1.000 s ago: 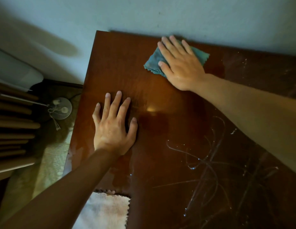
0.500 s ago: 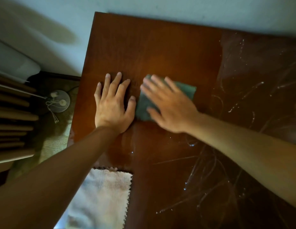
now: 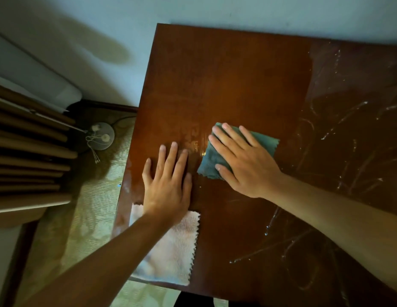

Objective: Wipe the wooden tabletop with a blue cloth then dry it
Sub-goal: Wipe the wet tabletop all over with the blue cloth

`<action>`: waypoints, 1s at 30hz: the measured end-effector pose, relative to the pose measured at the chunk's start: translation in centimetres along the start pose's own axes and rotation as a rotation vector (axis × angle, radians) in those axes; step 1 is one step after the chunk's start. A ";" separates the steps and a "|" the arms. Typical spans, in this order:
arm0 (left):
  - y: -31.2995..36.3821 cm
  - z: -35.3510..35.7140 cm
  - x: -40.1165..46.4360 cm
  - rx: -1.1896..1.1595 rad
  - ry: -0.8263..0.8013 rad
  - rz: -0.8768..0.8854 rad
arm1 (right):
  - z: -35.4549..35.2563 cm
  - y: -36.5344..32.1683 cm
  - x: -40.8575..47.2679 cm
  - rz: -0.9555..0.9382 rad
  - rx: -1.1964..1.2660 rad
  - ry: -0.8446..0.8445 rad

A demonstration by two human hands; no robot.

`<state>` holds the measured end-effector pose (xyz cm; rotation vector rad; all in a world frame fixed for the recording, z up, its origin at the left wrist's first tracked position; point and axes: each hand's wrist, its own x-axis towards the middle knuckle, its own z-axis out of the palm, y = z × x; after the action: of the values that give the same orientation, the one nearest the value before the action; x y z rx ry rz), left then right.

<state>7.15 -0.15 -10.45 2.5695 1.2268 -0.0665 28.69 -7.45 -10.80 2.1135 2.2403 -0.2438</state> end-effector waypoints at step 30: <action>-0.6 0.9 -0.3 -0.125 0.173 0.055 | -0.1 -1.9 2.8 0.152 0.030 0.042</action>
<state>6.55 -0.27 -11.40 2.5408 1.1776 0.2417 26.63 -4.80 -10.93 2.3115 2.0968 -0.2290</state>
